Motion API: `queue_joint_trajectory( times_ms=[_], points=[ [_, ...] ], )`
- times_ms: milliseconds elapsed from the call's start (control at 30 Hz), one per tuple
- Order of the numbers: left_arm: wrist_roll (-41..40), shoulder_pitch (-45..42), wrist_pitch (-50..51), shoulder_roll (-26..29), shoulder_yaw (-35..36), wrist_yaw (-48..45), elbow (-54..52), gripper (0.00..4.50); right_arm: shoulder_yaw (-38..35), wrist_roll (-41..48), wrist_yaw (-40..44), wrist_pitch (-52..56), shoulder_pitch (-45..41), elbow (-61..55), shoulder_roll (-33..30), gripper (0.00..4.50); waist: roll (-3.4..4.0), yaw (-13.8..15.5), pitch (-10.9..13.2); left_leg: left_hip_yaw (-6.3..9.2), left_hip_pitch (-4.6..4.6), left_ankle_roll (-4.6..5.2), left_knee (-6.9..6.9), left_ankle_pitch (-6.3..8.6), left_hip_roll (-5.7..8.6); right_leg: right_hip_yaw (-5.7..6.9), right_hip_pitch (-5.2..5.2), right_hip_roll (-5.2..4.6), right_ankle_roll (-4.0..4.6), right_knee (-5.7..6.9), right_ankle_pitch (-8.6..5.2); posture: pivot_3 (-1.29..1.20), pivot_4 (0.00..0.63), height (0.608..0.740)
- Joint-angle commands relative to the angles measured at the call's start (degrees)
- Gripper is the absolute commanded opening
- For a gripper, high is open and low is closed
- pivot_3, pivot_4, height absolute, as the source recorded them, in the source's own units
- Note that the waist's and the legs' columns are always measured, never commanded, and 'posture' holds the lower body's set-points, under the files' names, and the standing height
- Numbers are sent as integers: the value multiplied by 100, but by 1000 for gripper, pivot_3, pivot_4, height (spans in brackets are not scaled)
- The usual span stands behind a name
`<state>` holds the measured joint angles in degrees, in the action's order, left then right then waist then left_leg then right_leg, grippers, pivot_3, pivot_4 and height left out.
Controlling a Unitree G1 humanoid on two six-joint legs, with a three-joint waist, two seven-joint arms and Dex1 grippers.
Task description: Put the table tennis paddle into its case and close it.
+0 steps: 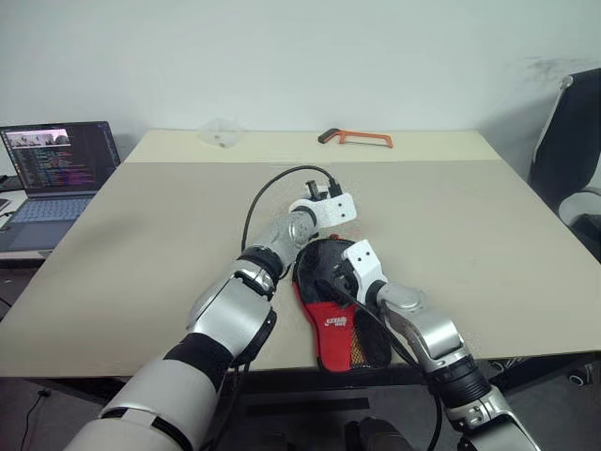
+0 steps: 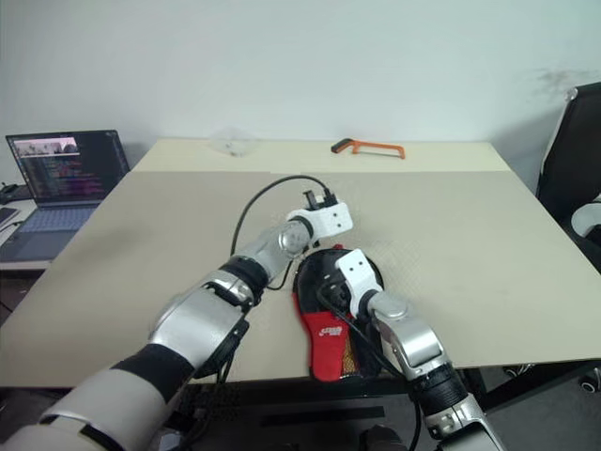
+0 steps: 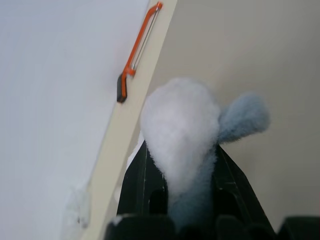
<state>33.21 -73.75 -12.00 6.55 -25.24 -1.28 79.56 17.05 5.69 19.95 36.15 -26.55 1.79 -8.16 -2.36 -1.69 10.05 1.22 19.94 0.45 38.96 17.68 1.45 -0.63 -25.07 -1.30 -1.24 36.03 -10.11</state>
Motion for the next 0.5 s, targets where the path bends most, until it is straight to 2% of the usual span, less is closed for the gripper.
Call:
queue_joint_trajectory(
  times_ms=[33, 267, 500],
  points=[
    [169, -277, -11, -118, -45, 435, -55, 417, 187, -110, 80, 493, 276, 75, -76, 4500, 0, 1, 0, 1, 0, 0, 0, 0, 0, 0, 0, 0, 0, 0, 0, 0, 150, 740],
    [673, -441, 142, -341, -397, 1046, -1, 416, 212, -103, 103, 760, 408, -175, -96, 4500, 0, 4, 0, 2, 1, 0, 0, 0, 2, 7, 1, 4, -2, -1, -1, 0, 150, 740],
    [1038, -587, -134, -551, -691, 1474, 14, 416, 218, -101, 80, 959, 479, -350, -60, 4500, 0, 8, 0, 1, 3, 0, 0, 0, 6, 7, 1, 4, -3, -3, -1, 0, 150, 740]
  ],
)
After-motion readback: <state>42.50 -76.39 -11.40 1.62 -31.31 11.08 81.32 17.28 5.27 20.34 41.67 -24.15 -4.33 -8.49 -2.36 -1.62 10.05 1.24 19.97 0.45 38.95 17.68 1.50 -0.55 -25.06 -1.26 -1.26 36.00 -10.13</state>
